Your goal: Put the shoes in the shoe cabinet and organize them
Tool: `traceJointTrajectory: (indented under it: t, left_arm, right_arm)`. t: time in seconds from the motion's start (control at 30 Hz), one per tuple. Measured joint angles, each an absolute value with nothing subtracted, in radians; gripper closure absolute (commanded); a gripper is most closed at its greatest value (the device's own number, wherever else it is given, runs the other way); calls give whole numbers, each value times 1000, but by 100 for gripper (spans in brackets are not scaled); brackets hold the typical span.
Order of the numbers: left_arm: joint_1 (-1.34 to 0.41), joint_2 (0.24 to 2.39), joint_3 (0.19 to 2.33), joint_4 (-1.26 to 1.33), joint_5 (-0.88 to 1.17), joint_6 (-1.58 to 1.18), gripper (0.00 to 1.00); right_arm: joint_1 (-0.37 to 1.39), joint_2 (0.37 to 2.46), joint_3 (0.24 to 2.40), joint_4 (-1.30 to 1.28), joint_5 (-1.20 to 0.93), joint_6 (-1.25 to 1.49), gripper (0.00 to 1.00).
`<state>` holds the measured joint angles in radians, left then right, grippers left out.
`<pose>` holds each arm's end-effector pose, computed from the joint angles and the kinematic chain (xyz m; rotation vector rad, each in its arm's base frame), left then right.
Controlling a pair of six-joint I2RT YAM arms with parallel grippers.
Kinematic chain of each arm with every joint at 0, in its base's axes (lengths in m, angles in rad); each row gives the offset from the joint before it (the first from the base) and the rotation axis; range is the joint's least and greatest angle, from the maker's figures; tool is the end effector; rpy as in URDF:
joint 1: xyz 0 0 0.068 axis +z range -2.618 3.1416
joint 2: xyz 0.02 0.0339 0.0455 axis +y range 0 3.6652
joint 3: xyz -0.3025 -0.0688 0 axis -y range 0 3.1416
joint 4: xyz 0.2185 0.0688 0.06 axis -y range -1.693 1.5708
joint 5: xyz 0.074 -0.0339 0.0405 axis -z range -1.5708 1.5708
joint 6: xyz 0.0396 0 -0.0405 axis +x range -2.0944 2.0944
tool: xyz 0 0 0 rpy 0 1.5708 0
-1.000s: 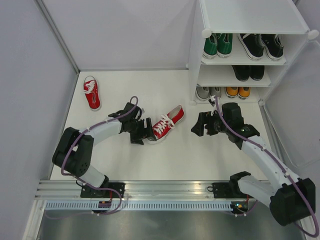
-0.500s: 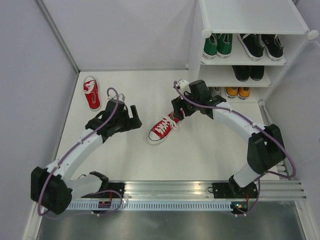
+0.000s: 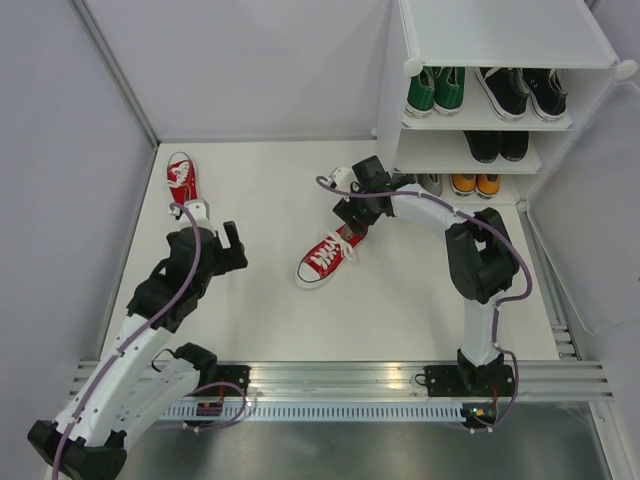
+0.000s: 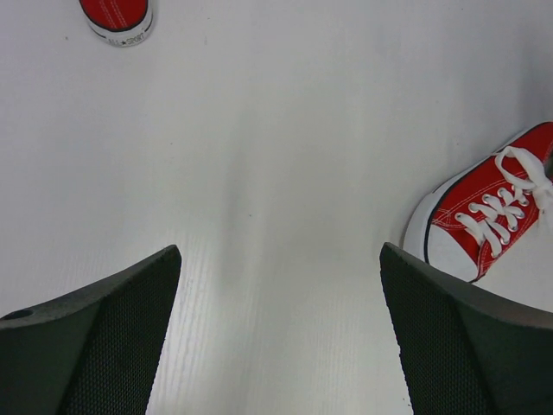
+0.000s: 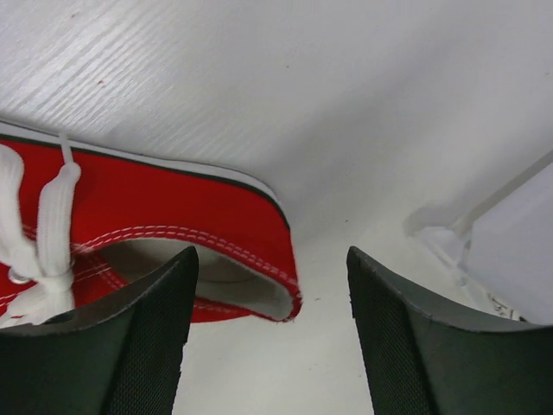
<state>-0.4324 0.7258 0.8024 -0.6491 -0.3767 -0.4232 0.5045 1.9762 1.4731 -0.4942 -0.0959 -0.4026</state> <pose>0.0970 -0.0287 0.3308 -0.2075 2.0904 -0.1102 0.3669 0.2069 0.2434 -1.1583 2.2934 0.1617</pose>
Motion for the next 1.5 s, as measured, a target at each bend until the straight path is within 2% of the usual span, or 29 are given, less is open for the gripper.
traceJointTrajectory:
  t: [0.03, 0.1, 0.13, 0.23, 0.33, 0.5, 0.53, 0.67, 0.73, 0.93, 1.0, 1.07, 1.23, 1.5]
  left_arm:
    - [-432, 718, 797, -653, -392, -416, 2]
    - [-432, 703, 785, -657, -418, -411, 2]
    - [-432, 693, 776, -656, -430, -410, 2]
    - [-432, 657, 748, -654, -457, -409, 3]
    - [-432, 633, 740, -651, -474, -405, 3]
    - [-432, 611, 733, -641, -489, -402, 3]
    - [-432, 609, 732, -640, -492, -402, 3]
    - [-432, 605, 731, -633, -496, -401, 3]
    - [-432, 603, 730, -633, -496, -401, 3]
    - [-432, 598, 729, -631, -498, -401, 4]
    - [-432, 593, 729, -631, -500, -401, 4]
    - [-432, 585, 729, -630, -502, -401, 4]
    - [-432, 579, 723, -628, -512, -401, 4]
    - [-432, 579, 717, -627, -522, -401, 4]
  right_arm:
    - [505, 1990, 1494, -496, -90, -413, 35]
    - [504, 2002, 1509, -495, -86, -427, 41]
    - [504, 2002, 1509, -500, -90, -432, 50]
    - [507, 2002, 1505, -510, -107, -440, 69]
    - [511, 1998, 1500, -512, -99, -438, 83]
    - [510, 1900, 1382, -508, -59, -323, 85]
    - [514, 1869, 1347, -512, -42, -287, 91]
    - [551, 1711, 1205, -549, 35, -36, 89]
    - [587, 1640, 1137, -559, 75, 83, 76]
    - [783, 1499, 961, -603, 159, 337, 63]
    - [867, 1475, 935, -605, 190, 401, 62]
    - [936, 1450, 933, -617, 205, 454, 56]
    - [1066, 1407, 958, -646, 224, 504, 56]
    - [1076, 1333, 1011, -659, 262, 498, 54]
